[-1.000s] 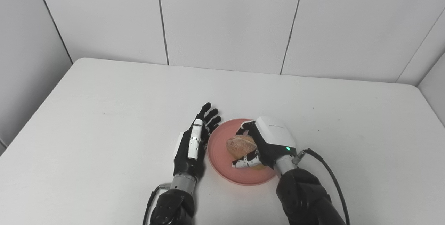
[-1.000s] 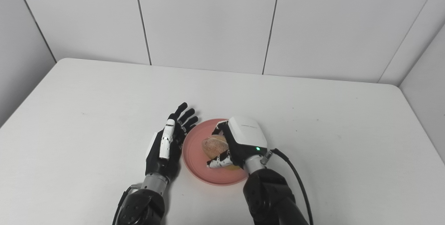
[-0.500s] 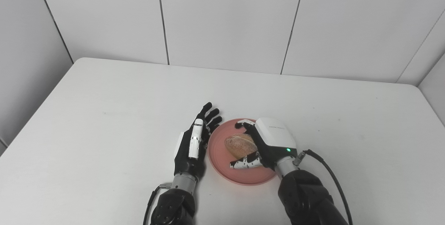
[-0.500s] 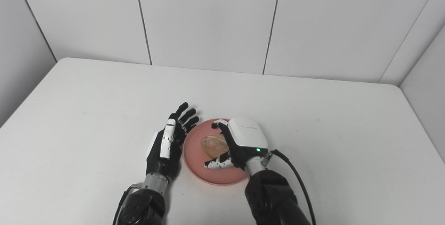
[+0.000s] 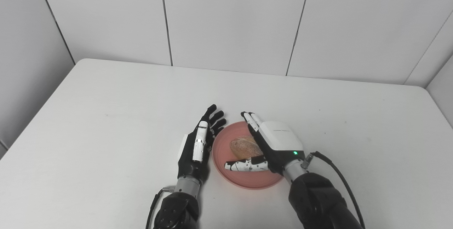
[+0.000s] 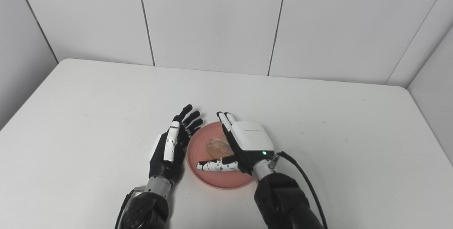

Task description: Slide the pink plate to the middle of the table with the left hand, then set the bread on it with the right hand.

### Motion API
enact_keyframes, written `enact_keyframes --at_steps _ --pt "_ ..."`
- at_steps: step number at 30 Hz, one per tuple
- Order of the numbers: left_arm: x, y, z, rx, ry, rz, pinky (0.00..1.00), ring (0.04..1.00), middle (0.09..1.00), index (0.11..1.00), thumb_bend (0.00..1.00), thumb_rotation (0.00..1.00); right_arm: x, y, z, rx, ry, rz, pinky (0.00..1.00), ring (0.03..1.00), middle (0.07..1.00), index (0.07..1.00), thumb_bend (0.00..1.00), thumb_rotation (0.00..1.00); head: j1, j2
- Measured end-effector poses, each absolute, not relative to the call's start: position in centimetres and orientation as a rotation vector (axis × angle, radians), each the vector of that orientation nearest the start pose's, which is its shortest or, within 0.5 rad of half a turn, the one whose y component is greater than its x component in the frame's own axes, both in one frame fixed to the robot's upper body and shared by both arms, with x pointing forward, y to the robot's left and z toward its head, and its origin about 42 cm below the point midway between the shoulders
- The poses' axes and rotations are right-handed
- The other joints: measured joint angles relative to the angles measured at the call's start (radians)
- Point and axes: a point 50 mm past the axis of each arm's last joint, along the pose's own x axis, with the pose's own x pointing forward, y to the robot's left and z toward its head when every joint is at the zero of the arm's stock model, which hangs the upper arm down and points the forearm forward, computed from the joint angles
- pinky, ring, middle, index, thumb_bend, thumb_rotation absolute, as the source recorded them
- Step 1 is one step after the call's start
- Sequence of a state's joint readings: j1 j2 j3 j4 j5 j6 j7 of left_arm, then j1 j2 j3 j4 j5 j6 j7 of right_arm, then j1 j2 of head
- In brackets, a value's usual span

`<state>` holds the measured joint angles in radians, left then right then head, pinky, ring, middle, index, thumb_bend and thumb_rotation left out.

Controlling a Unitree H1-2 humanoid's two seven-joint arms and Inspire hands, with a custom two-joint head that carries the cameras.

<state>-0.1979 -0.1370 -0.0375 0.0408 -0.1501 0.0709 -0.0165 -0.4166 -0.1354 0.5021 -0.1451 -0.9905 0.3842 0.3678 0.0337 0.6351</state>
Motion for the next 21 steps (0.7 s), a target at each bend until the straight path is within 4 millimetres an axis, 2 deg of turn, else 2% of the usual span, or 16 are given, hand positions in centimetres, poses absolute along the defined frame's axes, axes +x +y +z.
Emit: enact_keyframes --at_steps 4,11,14,18,21 --pt "34.2 13.3 14.4 -0.278 -0.073 -0.146 0.99 0.923 0.906 0.898 0.44 1.00 35.5 -10.0 22.1 -1.180 -0.272 0.351 0.95 0.987 1.000 1.000 1.00 0.78 -0.005 -0.006" --pt "34.1 13.5 14.3 -0.271 -0.075 -0.168 0.94 0.926 0.920 0.920 0.43 1.00 34.8 -11.0 23.4 -1.024 -0.406 0.232 0.97 1.000 1.000 1.000 1.00 0.84 -0.028 -0.018" --pt "34.0 13.7 14.3 -0.281 -0.080 -0.175 0.92 0.912 0.908 0.900 0.43 1.00 34.6 -12.0 23.9 -0.941 -0.408 0.203 0.93 0.996 1.000 1.000 1.00 0.89 -0.034 -0.020" --pt "33.9 13.8 14.2 -0.278 -0.085 -0.173 0.90 0.886 0.902 0.894 0.46 1.00 34.5 -13.6 23.7 -0.811 -0.374 0.148 0.87 0.964 1.000 1.000 0.95 0.98 -0.041 -0.020" --pt "33.7 14.1 14.4 -0.258 -0.090 -0.165 0.90 0.885 0.906 0.901 0.45 1.00 34.0 -14.7 23.3 -0.721 -0.348 0.125 0.88 0.959 0.995 0.992 0.83 1.00 -0.044 -0.018"
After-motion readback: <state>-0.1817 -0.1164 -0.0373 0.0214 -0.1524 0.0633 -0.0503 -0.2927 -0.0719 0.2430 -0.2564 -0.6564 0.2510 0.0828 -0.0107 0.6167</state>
